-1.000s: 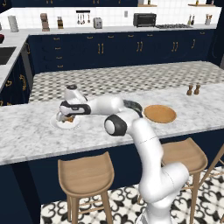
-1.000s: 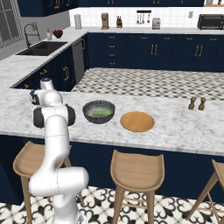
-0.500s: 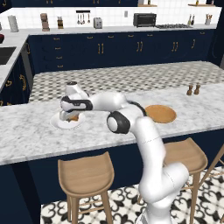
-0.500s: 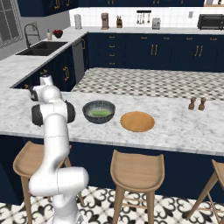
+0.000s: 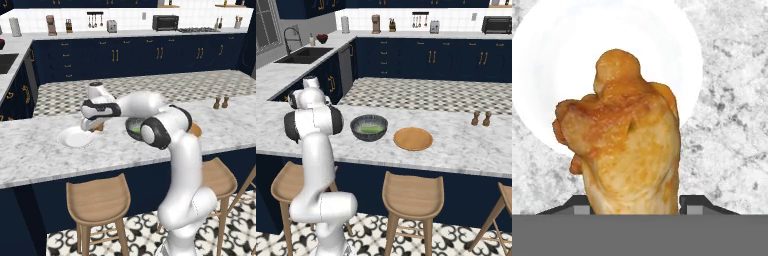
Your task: Pick the chicken drumstick and corn from their plates and place them in the bowl. Then put the bowl in the fridge.
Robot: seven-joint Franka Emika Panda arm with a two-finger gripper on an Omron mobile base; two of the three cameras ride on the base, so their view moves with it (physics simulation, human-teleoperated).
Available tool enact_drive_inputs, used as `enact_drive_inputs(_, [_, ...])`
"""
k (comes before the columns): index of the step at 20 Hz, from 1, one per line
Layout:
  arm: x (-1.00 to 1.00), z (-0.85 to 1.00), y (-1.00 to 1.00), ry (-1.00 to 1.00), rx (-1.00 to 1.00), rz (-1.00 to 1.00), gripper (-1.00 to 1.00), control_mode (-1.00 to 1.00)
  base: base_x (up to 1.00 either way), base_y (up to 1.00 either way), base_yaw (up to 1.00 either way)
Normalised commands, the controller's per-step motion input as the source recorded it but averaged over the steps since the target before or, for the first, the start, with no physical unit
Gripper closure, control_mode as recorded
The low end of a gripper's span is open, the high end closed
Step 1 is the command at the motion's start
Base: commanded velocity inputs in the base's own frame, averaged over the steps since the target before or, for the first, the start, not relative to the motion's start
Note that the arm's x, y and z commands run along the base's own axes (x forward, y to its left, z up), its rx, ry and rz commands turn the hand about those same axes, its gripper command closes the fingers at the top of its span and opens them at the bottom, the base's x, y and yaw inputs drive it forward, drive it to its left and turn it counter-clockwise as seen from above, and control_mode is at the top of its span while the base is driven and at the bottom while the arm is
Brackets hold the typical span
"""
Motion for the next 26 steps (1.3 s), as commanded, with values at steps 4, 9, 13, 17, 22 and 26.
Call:
enact_drive_inputs(4, [-0.37, 0.66, -1.00, -0.01, 0.03, 0.00, 1.00, -1.00, 0.00, 0.00, 0.00])
enact_drive_inputs(9, [-0.10, 0.45, -1.00, 0.01, 0.03, 0.00, 1.00, -1.00, 0.00, 0.00, 0.00])
enact_drive_inputs(13, [0.01, 0.03, -1.00, 0.00, 0.00, 0.00, 1.00, -1.00, 0.00, 0.00, 0.00])
enact_drive_inputs(17, [0.07, -0.13, -0.98, 0.00, 0.00, 0.00, 1.00, -1.00, 0.00, 0.00, 0.00])
enact_drive_inputs(22, [0.55, -0.28, -0.83, 0.02, 0.00, 0.01, 1.00, -1.00, 0.00, 0.00, 0.00])
enact_drive_inputs(26, [0.71, -0.37, -0.09, 0.03, 0.00, 0.00, 1.00, -1.00, 0.00, 0.00, 0.00])
